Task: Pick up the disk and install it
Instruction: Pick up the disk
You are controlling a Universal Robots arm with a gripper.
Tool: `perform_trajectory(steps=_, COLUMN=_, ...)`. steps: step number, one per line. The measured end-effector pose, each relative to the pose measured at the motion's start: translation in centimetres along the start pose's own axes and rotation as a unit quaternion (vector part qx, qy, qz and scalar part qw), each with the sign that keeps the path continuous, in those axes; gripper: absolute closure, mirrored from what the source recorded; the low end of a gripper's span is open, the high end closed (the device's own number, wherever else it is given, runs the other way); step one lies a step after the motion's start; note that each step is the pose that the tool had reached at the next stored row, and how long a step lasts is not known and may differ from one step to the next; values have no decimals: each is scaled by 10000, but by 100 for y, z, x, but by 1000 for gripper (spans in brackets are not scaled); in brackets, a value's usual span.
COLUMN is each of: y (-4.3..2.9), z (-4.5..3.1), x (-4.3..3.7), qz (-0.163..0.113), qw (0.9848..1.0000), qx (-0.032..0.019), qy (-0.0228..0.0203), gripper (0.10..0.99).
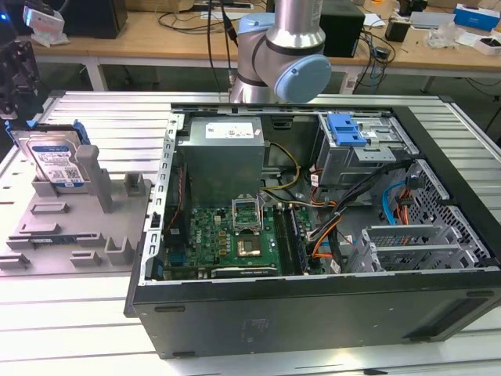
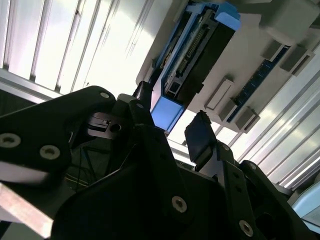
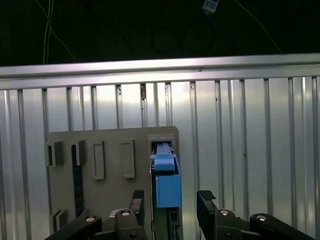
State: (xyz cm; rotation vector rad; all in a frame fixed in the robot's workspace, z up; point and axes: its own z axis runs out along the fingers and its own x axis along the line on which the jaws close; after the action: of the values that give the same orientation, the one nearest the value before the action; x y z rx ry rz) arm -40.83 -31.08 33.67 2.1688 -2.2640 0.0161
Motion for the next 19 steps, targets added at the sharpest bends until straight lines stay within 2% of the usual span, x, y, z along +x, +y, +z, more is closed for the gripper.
perform_trajectory(steps=10, y=35, z=114, x=10, qz=-4, qw=10000, qx=0, qy=0, gripper=545)
perform_trajectory(steps=19, y=50, z=184, x=10, qz=-18, qw=10000, qx=1, qy=0, gripper=545)
